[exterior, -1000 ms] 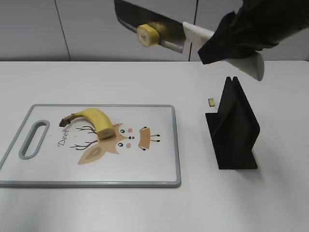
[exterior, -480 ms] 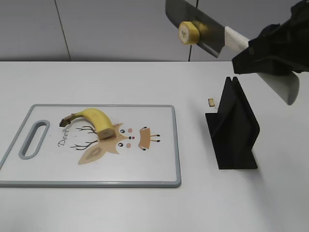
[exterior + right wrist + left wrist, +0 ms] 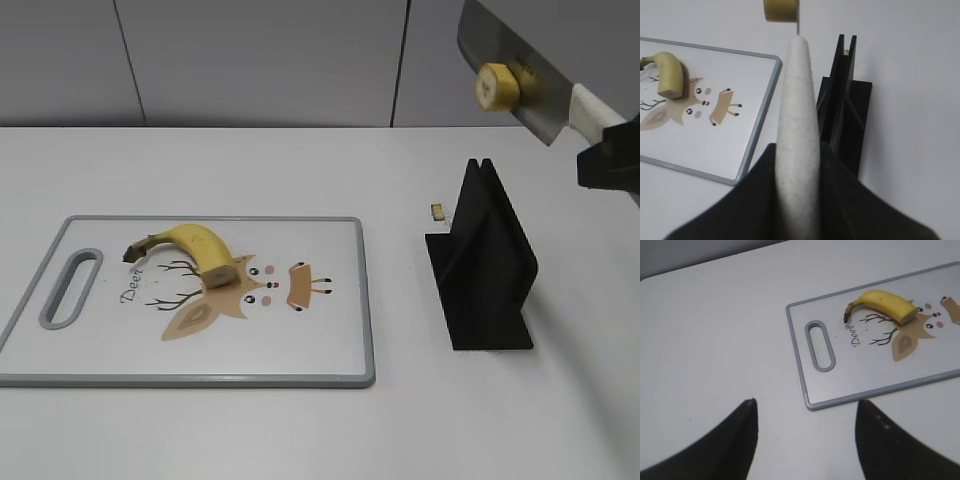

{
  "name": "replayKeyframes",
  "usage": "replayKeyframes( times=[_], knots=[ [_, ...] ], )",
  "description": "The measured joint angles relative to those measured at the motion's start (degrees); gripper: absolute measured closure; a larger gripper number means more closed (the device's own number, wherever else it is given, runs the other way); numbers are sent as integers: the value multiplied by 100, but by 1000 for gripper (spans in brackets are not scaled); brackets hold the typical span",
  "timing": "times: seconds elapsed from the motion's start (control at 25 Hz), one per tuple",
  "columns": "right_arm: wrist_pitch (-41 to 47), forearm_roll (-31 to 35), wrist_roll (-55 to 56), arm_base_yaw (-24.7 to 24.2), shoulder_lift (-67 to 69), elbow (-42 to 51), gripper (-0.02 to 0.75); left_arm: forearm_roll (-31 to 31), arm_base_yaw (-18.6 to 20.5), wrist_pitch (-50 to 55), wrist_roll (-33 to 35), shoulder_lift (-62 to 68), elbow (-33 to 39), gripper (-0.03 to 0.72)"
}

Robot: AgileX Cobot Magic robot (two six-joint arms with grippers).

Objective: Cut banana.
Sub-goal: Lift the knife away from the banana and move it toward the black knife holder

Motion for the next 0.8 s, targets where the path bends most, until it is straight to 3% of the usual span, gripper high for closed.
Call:
replayKeyframes(
  times=[0.48, 0.8],
  knots=[
    [18, -564, 903, 0, 102, 308, 565, -429, 0, 52, -2, -2102, 1071, 99],
    [-39, -580, 942, 0, 646, 312, 565, -424, 0, 170, -2, -2219, 1212, 99]
  ],
)
